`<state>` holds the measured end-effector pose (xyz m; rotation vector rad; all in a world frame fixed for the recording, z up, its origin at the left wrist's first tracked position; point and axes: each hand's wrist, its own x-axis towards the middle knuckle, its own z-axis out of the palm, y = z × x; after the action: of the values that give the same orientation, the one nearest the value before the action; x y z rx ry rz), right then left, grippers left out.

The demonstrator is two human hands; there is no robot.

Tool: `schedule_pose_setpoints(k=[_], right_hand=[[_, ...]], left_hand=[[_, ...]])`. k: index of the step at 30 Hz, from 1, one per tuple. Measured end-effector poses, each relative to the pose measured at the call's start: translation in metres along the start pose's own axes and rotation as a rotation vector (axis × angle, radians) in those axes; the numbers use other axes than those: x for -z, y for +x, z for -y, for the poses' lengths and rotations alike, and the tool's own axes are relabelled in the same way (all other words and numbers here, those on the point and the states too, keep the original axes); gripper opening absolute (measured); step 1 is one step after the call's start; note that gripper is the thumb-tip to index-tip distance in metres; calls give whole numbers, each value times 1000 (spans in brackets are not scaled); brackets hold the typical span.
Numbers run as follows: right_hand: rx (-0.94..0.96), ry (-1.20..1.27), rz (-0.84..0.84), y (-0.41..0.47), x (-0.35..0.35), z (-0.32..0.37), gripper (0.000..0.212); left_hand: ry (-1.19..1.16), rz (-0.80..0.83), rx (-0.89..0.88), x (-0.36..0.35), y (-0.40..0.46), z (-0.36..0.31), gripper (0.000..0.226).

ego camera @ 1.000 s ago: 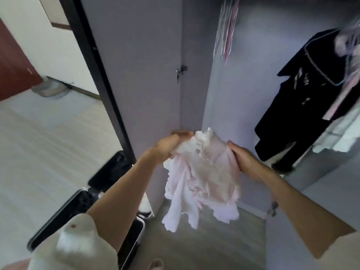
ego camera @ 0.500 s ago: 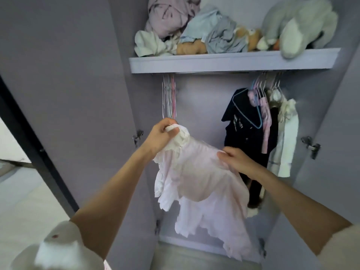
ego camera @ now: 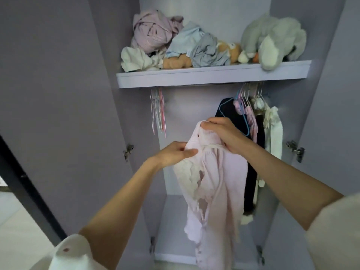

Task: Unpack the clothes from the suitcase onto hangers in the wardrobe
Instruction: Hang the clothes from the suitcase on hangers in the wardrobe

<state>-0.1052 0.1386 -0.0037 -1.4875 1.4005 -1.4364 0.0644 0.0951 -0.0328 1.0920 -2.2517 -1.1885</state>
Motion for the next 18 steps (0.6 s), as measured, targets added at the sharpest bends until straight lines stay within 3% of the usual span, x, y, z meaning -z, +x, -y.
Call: schedule_pose_setpoints(k=[5, 8, 12, 16, 18], right_hand=[[-12, -157, -58, 1, 27, -18, 21], [-98, -252, -17, -5, 31, -35, 21], [-109, -162, -60, -14, 29, -35, 18], [-101, -22, 99, -30, 26, -33, 15], [-127, -44, 273, -34, 21, -37, 36]], left_hand=[[-446, 13, 44, 12, 5, -11, 21], [-717, -22, 175, 21, 10, -29, 27], [-944, -103, 303, 21, 16, -47, 23], [-1110, -114, 263, 19, 14, -66, 31], [-1148, -85, 240, 19, 13, -75, 33]])
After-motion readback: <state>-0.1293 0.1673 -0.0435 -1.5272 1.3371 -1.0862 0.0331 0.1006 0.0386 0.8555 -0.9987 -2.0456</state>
